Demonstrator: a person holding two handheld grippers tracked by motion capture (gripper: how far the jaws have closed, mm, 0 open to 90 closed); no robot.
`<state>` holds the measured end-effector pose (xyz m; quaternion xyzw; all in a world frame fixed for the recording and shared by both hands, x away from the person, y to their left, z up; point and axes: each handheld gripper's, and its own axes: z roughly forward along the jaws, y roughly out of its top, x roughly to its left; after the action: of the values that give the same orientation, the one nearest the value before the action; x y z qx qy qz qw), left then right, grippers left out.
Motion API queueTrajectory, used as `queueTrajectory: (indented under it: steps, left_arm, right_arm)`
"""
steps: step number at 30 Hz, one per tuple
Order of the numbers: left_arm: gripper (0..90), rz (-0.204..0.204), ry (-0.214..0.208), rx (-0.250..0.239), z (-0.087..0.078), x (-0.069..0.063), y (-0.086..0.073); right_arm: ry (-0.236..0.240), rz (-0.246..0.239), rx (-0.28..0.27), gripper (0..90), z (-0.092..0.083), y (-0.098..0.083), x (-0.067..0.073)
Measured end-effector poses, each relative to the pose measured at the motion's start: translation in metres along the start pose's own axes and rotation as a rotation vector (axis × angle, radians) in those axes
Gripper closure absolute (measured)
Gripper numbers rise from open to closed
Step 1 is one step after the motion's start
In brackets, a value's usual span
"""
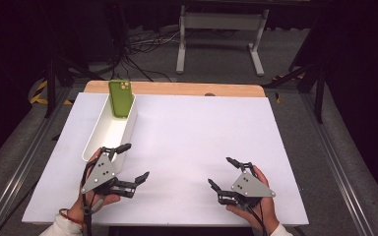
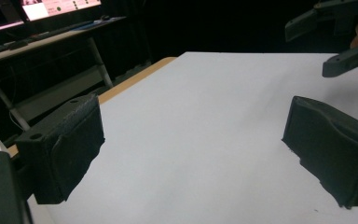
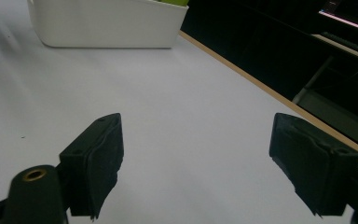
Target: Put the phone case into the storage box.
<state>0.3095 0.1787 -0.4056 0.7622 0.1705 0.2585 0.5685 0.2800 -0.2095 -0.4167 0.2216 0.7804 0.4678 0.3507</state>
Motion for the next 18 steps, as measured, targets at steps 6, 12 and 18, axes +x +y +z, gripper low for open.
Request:
queueTrajectory:
  steps: [6,12,18]
  left_arm:
    - [3.8,-0.017,0.010,0.011,-0.001,-0.003,-0.007]
    - [3.8,-0.015,-0.004,0.019,0.000,-0.008,-0.014]
    - [4.0,-0.032,-0.020,0.041,0.001,-0.009,-0.020]
  right_arm:
    - [0.003,0.007,0.003,16.7,0.000,0.000,0.000]
    - [0.004,0.018,0.002,13.2,-0.002,0.000,-0.001]
    - [0.008,0.025,0.008,11.3,0.000,0.000,0.001]
